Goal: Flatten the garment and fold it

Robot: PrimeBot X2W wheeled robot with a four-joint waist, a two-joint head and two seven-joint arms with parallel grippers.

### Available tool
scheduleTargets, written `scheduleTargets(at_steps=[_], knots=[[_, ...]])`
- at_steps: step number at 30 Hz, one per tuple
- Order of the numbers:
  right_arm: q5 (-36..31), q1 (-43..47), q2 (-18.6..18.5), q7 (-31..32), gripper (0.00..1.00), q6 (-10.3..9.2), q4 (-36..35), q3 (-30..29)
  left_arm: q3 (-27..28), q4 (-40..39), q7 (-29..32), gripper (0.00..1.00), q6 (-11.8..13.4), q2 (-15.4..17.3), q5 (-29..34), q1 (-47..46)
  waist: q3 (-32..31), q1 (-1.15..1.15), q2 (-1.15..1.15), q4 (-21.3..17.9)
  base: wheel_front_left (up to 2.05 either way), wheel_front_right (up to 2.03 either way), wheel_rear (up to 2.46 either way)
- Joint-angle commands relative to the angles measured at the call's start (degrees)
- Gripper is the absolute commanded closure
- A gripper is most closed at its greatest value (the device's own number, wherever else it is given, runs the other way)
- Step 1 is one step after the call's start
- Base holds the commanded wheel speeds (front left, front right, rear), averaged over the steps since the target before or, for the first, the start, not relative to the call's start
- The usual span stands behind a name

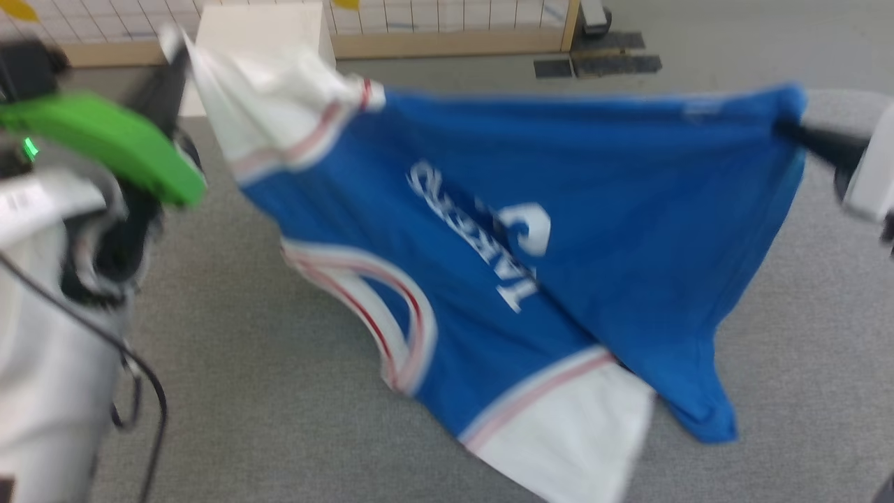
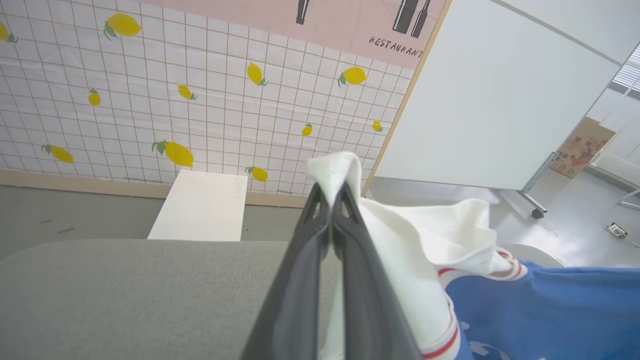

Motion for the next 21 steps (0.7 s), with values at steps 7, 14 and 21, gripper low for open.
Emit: scheduleTargets(at_steps=[7,14,21], knots=[[-7.96,-20.4,2.43,-2.69,1.0,-0.09,7.08,-1.13,-0.47,10.78,2.51,1.0,-0.69,3.39,4.61,-22.68,9.77,0.0,0.0,-1.04,0.0,0.0,0.0],[-16.43,-39.06,5.1,-10.89,1.0,-0.09,15.26,-2.25,0.1,17.69,1.47,1.0,1.0,4.05,7.95,-41.75,17.68,0.0,0.0,-2.8,0.0,0.0,0.0],[-20.46,-51.11,6.71,-21.44,1.0,-0.09,21.87,-2.72,0.92,21.93,-6.65,1.0,1.74,3.75,11.44,-55.09,22.41,0.0,0.0,-3.33,0.0,0.0,0.0]])
